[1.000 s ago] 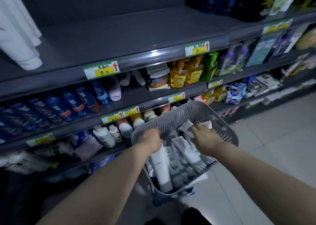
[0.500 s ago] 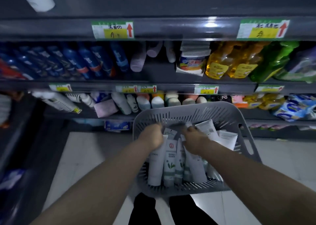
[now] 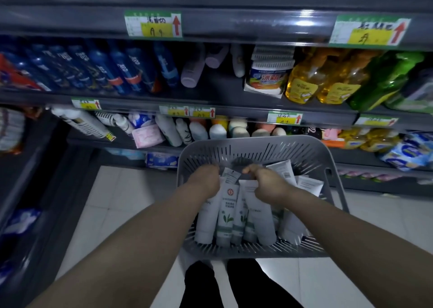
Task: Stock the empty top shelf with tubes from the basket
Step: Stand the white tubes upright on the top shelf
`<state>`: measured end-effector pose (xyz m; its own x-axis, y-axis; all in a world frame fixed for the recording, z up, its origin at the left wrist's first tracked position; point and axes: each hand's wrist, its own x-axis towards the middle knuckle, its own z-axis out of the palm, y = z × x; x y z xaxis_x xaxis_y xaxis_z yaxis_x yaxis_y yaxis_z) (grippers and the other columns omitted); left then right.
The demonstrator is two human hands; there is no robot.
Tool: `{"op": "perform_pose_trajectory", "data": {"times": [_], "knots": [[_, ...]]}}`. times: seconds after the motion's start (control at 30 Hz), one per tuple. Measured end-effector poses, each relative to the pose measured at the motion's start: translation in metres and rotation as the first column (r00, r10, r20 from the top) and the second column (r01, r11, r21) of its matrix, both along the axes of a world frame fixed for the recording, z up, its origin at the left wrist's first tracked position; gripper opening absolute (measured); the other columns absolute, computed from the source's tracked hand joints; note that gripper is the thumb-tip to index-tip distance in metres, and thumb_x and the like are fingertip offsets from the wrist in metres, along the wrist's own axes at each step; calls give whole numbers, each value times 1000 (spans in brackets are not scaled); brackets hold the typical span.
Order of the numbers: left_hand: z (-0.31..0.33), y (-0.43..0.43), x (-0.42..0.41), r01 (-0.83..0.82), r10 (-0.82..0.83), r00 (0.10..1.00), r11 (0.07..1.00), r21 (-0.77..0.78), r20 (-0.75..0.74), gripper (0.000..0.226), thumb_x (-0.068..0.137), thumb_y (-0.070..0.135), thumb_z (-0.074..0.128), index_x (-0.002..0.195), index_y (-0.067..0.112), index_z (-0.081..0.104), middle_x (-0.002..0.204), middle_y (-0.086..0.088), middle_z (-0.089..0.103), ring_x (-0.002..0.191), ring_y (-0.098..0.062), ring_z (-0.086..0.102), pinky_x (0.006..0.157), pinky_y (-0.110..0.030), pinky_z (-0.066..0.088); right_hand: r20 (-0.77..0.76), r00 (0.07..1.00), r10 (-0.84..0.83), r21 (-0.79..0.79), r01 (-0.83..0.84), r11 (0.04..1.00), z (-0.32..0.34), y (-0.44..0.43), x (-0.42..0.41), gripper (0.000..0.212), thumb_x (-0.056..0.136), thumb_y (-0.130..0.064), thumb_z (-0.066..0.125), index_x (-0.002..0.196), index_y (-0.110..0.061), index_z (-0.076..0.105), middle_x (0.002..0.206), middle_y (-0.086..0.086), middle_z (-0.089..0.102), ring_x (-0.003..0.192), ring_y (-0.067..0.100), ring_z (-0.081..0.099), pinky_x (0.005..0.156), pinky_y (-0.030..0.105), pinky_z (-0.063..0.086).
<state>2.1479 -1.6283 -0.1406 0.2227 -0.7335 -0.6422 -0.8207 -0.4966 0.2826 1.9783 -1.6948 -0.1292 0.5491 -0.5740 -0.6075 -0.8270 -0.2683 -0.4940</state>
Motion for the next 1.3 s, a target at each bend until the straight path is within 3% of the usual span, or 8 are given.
{"op": "perform_pose_trajectory", "data": {"times": [0.1, 0.27, 0.43, 0.63, 0.87, 1.13, 1.23, 1.3], "knots": [[-4, -5, 1, 38, -37, 999, 999, 34, -11, 45, 96, 9, 42, 141, 8, 41, 145, -16, 43, 132, -29, 43, 109, -36, 36, -1, 1000, 15, -37, -15, 999, 3, -2, -6, 52, 84, 2, 52, 129, -24, 54, 137, 2, 53, 125, 20, 49, 102, 29, 43], [-13, -7, 2, 105, -105, 994, 990, 99, -6, 42, 97, 9, 41, 139, 7, 46, 142, -16, 47, 128, -30, 47, 104, -34, 38, 40, 999, -6, -74, 9, 997, 5, 3, -11, 44, 84, 4, 49, 115, -24, 64, 125, 3, 62, 115, 20, 55, 91, 27, 45], [0, -11, -1, 213, -215, 974, 976, 45, 65, 24, 92, 8, 49, 106, 0, 67, 114, -20, 64, 107, -33, 59, 89, -34, 47, 68, 997, 45, -125, -36, 991, 3, 7, -13, 50, 82, 5, 47, 121, -25, 57, 127, 7, 56, 117, 25, 51, 93, 31, 44], [16, -6, -2, 284, -283, 959, 958, 46, -12, 21, 94, 20, 53, 110, 10, 64, 116, -10, 63, 105, -25, 58, 87, -33, 47, 9, 998, 55, -154, -53, 987, 11, 13, -13, 45, 85, 2, 50, 126, -18, 54, 126, 10, 58, 116, 26, 53, 91, 32, 45], [61, 10, 19, 136, -126, 991, 959, -249, 54, 21, 96, 22, 51, 110, 13, 63, 112, -9, 66, 103, -25, 59, 79, -32, 46, 203, 979, 29, -218, 16, 976, 47, 23, -9, 39, 88, 3, 49, 119, -15, 64, 118, 13, 61, 110, 29, 56, 88, 30, 44], [139, 52, 68, -53, 75, 997, 769, -638, 7, 15, 96, 24, 53, 106, 19, 63, 100, -1, 67, 92, -21, 59, 75, -35, 50, 325, 945, 36, -477, 131, 869, 96, 56, 22, 43, 87, 6, 51, 119, -18, 65, 103, 6, 56, 104, 26, 55, 77, 31, 44], [168, 76, 90, -81, 118, 993, 701, -709, 3, 13, 96, 25, 51, 103, 21, 62, 91, 4, 62, 87, -21, 58, 72, -39, 51, 356, 933, 50, -543, 163, 824, 116, 77, 42, 39, 87, 4, 51, 115, -19, 66, 97, -2, 49, 102, 25, 53, 74, 27, 39], [183, 93, 107, -82, 125, 992, 665, -743, 3, 11, 94, 24, 52, 98, 22, 62, 86, 5, 63, 85, -21, 59, 73, -40, 50, 350, 934, 66, -578, 160, 800, 128, 93, 57, 34, 87, 1, 52, 111, -19, 66, 101, 0, 54, 102, 26, 54, 79, 32, 45]]}}
